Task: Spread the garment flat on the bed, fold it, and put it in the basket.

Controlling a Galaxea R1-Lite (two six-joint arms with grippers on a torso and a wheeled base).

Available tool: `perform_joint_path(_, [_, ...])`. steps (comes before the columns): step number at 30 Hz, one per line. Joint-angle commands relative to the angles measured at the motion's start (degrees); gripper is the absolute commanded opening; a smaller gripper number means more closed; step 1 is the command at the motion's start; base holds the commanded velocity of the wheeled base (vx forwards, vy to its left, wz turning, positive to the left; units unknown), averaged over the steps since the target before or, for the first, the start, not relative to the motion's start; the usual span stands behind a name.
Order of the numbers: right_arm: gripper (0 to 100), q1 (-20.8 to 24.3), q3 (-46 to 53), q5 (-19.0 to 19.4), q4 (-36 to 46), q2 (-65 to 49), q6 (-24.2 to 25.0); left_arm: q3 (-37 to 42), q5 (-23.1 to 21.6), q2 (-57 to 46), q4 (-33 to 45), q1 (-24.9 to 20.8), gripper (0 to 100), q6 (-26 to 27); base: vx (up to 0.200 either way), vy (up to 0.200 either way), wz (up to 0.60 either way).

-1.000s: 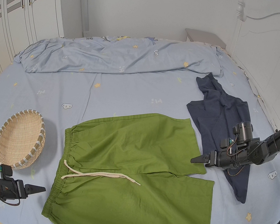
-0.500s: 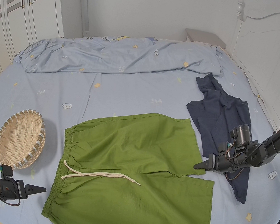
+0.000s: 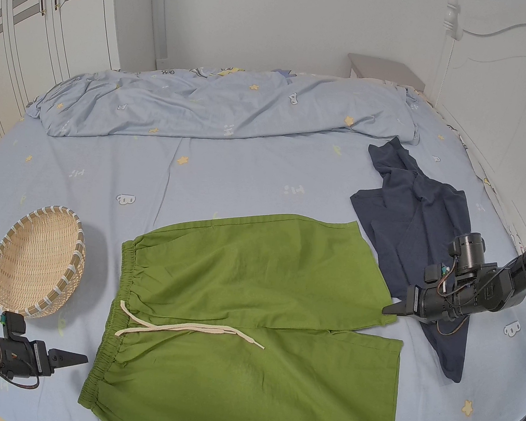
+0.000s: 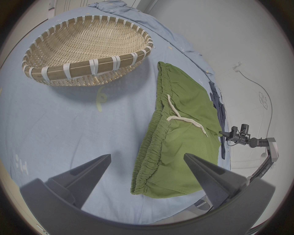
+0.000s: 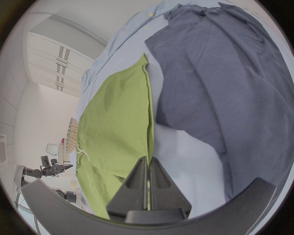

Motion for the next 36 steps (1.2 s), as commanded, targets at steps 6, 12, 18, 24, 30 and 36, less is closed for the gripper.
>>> perform_joint_path(6, [0, -2.59, 2.03, -0.08, -0.1, -1.36, -2.03, 0.2, 0.0, 0.64, -0.02, -0.37, 100, 0.02, 0.0, 0.0, 0.0])
perform_joint_path(12, [0, -2.15, 2.38, -0.16, -0.1, -1.36, -2.03, 0.37, 0.09, 0.72, -0.02, -0.46, 100, 0.02, 0.0, 0.0, 0.0])
perform_joint_path(18, [100, -1.97, 2.56, -0.16, -0.1, -1.62, -1.5, 0.9, -0.09, 0.9, 0.16, -0.72, 100, 0.37, 0.0, 0.0, 0.0])
perform_joint_path(24, [100, -2.15, 4.05, -0.16, -0.02, -6.54, -1.23, 4.59, 0.09, 4.06, 0.77, 0.95, 100, 12.24, 0.0, 0.0, 0.0])
perform_joint_path(30, [100, -2.67, 6.34, -0.16, 0.33, -10.85, -0.71, 4.85, 0.0, 5.73, 0.68, 1.92, 100, 13.47, 0.0, 0.0, 0.0])
perform_joint_path(36, [100, -1.62, 11.17, -0.08, 0.25, -17.53, 1.05, 5.03, 0.0, 9.86, 0.68, 0.51, 100, 13.56, 0.0, 0.0, 0.0])
